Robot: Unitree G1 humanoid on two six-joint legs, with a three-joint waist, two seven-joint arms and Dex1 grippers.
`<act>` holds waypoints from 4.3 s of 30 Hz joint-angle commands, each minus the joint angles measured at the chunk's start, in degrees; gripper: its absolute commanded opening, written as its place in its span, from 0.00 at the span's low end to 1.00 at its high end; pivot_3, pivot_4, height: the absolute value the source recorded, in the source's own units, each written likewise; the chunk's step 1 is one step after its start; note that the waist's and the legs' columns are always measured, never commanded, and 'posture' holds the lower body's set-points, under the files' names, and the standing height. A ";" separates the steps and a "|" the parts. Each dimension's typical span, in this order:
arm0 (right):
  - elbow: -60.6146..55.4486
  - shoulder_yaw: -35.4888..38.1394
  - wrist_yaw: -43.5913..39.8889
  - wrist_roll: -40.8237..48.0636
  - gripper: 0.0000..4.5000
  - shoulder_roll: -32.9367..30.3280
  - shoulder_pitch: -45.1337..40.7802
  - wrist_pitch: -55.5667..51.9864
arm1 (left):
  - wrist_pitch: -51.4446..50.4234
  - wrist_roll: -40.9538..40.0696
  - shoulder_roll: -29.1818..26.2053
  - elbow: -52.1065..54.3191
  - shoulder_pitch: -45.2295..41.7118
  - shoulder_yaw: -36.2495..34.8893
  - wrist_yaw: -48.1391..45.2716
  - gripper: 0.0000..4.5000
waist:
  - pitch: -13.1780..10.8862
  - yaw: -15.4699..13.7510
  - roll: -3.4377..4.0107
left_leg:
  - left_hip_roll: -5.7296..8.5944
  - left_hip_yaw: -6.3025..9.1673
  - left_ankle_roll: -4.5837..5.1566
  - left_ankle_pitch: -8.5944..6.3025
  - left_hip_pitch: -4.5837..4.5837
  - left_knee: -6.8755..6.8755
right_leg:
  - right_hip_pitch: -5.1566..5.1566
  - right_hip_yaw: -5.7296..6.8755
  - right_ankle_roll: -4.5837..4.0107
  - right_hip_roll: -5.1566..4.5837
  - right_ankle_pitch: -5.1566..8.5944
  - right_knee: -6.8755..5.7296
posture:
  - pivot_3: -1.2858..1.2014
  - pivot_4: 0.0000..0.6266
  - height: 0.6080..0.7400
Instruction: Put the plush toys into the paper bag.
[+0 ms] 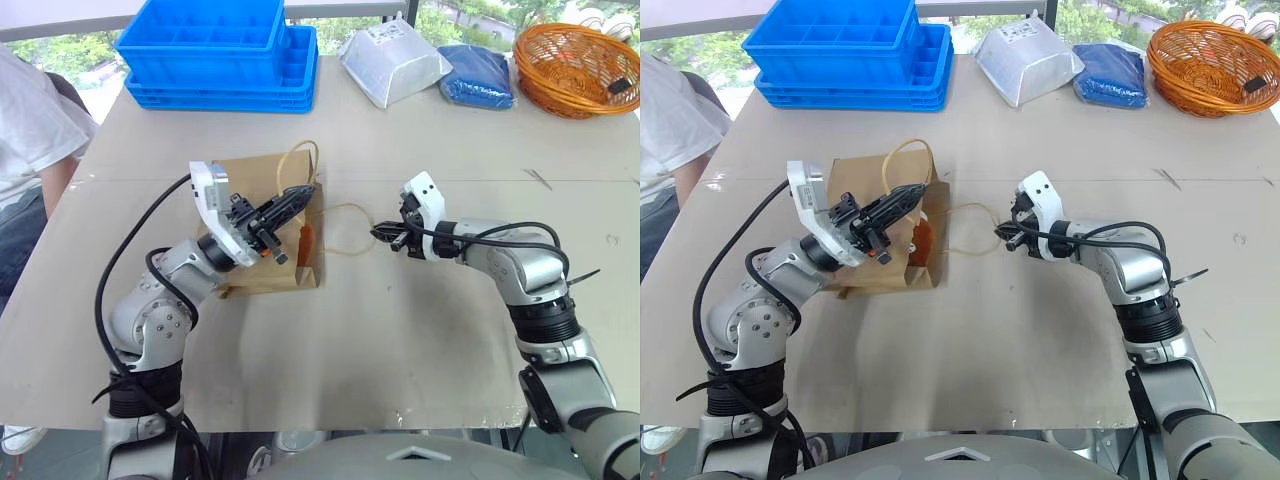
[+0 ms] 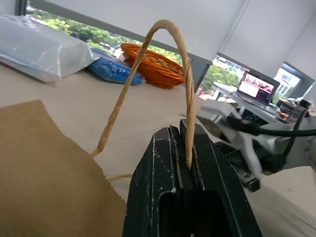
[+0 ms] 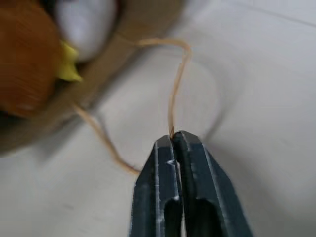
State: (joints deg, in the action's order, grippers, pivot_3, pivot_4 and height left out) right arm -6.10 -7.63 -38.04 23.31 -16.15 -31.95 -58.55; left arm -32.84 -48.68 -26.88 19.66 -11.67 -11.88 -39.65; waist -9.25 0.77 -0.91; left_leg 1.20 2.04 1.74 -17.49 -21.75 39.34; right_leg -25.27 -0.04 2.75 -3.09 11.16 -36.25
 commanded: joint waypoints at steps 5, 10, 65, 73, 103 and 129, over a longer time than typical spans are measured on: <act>-3.81 9.23 0.34 10.46 0.01 2.63 -1.39 -4.20 | 1.26 -1.83 0.42 2.87 -2.04 -1.94 2.04 0.00 | 0.00 -0.04 0.00 | 0.00 0.02 0.00 0.00 -0.01 0.00 | 0.00 0.01 0.00 0.00 0.00 -0.01 | 0.52 0.24 1.00; -12.17 27.95 8.69 33.22 0.01 5.51 -6.15 -12.85 | -2.59 -14.28 2.74 -1.50 -10.88 -7.81 9.68 0.00 | -0.01 -0.17 0.01 | 0.00 0.07 0.00 0.00 -0.07 0.02 | -0.04 0.03 0.01 -0.05 -0.01 -0.04 | 0.52 0.24 1.00; -18.04 25.02 36.46 64.10 0.06 -1.42 -15.69 -6.83 | -7.35 -8.23 -13.54 -24.74 -28.95 0.63 -15.92 0.00 | -0.04 0.24 0.04 | 0.24 -0.08 0.04 0.01 -0.15 0.00 | -0.36 -0.10 0.00 0.09 0.01 -0.42 | 0.52 0.24 1.00; -24.06 19.41 45.12 71.32 0.06 -12.46 -10.24 -3.97 | 14.64 16.47 -8.92 -53.56 -49.27 14.89 -34.27 0.00 | -0.04 0.67 0.03 | 0.21 -0.18 0.06 0.01 -0.15 -0.01 | -0.36 -0.13 0.00 0.18 0.02 -0.37 | 0.52 0.24 1.00; -30.72 30.64 12.96 63.14 0.74 -41.56 8.39 5.82 | -8.79 4.45 -16.73 -19.18 -14.38 -4.54 -33.24 0.98 | -0.10 -0.81 -0.09 | -0.26 -0.22 0.57 -0.30 -0.25 0.16 | -0.25 -0.17 0.04 -0.14 0.02 -0.07 | 0.52 0.24 1.00; -34.17 23.75 7.78 49.07 0.01 -39.58 11.27 9.67 | -5.60 4.20 -17.28 -7.06 -8.94 3.56 -34.42 1.00 | -0.08 -1.26 -0.11 | -0.33 -0.57 0.39 -0.20 -0.12 0.16 | -0.15 -0.37 0.05 0.21 0.02 0.12 | 0.52 0.24 1.00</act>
State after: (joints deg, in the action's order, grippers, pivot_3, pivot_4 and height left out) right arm -39.59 15.82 -31.46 69.97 -55.76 -18.09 -49.30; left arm -39.21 -43.80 -43.55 10.26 -20.57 -8.02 -73.71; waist -9.32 -0.48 -1.02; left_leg 0.87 1.47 2.13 -17.69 -21.85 39.49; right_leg -25.43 -0.42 2.80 -2.88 11.17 -36.13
